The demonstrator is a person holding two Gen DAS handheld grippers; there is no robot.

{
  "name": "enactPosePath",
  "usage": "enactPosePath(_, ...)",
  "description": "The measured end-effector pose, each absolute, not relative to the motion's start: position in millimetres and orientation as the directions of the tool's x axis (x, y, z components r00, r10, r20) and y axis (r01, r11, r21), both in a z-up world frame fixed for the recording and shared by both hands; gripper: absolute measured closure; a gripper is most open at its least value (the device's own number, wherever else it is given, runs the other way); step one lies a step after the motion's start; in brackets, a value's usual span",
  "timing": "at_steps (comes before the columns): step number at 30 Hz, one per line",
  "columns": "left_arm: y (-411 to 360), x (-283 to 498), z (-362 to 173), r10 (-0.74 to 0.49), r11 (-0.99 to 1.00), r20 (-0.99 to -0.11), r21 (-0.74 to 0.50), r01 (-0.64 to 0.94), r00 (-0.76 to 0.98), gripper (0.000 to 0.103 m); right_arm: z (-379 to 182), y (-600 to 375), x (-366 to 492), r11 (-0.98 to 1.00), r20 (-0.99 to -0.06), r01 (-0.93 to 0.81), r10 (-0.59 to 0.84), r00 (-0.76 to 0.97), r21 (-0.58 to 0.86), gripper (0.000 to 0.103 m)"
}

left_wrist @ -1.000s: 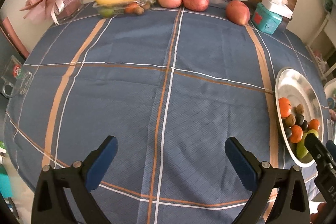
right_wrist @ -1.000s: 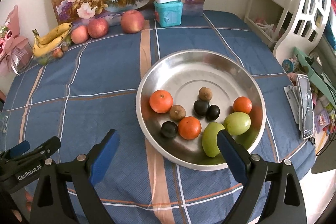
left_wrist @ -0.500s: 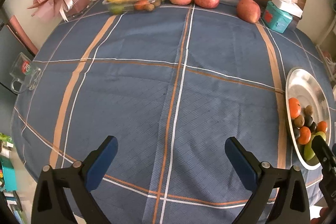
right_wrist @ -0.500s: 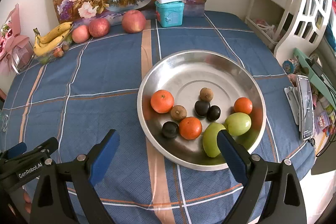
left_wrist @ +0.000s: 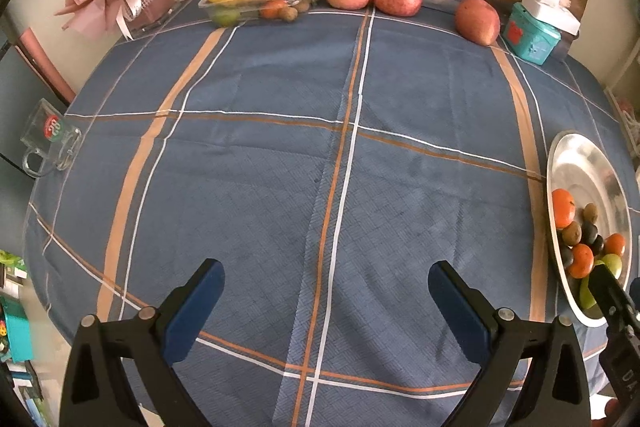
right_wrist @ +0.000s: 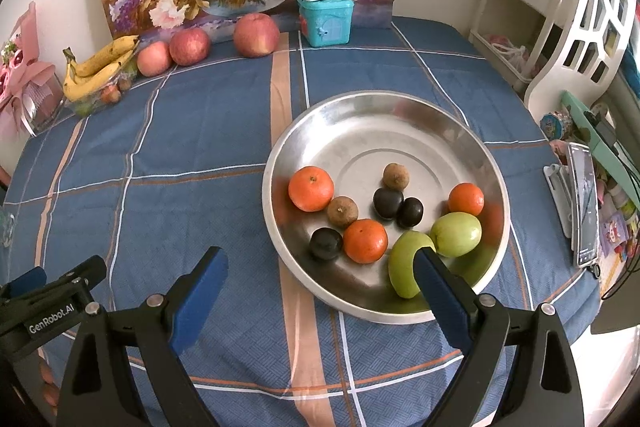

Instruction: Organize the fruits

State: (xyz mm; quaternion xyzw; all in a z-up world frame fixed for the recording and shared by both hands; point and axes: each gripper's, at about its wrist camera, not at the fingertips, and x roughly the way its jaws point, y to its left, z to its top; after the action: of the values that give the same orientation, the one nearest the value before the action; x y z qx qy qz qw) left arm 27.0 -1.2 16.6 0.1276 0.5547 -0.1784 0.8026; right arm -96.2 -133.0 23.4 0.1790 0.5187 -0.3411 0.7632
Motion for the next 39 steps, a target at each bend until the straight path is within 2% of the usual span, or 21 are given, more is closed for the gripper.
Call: enactPosePath(39, 0.2, 27.8, 8.9, -0.136, 0.911, -0.952, -0.011, 0.412, 0.275, 0.000, 13.9, -135.7, -95.8, 0.702, -0.926, 0.705, -0.325, 0.190, -0.101, 0.009)
